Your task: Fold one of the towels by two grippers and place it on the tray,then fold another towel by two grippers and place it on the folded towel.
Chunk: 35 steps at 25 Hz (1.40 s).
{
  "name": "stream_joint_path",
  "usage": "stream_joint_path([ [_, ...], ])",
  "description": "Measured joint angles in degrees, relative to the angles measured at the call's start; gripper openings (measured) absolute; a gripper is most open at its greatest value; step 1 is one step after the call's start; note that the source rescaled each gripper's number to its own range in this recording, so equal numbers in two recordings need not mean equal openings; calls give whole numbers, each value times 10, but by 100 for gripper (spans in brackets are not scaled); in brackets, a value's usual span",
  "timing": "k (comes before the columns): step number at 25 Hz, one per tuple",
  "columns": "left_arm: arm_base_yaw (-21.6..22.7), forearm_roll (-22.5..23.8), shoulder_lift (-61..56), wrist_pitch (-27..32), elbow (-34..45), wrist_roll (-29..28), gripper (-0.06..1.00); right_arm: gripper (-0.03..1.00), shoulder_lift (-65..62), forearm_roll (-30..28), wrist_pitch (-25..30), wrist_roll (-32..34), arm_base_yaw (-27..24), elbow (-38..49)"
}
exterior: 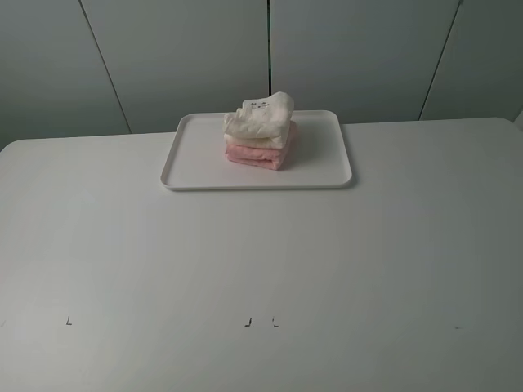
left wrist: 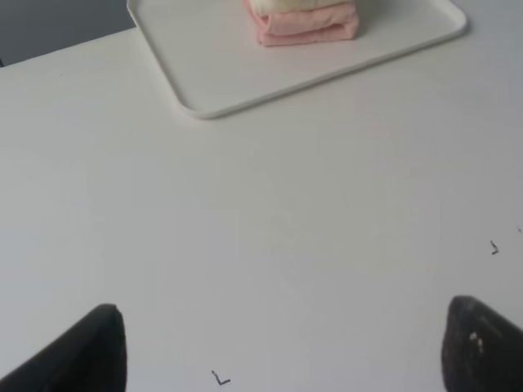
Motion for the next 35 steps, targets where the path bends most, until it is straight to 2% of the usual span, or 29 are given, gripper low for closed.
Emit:
stream_joint_path([
  [16,0,-5,0,0,0,6,100,100,0,0,-1,0,0,0],
  [19,15,-5,0,0,0,6,100,100,0,0,-1,0,-3,0],
  [21,43,-4,0,0,0,5,100,100,0,0,-1,0,-20,0],
  [25,133,-4,0,0,0,5,100,100,-1,0,-2,0,-60,0],
  [30,256,-4,0,0,0,5,100,100,-2,-1,-2,0,-69,0],
  [33,305,-4,0,0,0,5,100,100,-2,-1,-2,0,-69,0],
  [35,312,-3,0,0,0,4,100,100,-2,-1,-2,0,-69,0],
])
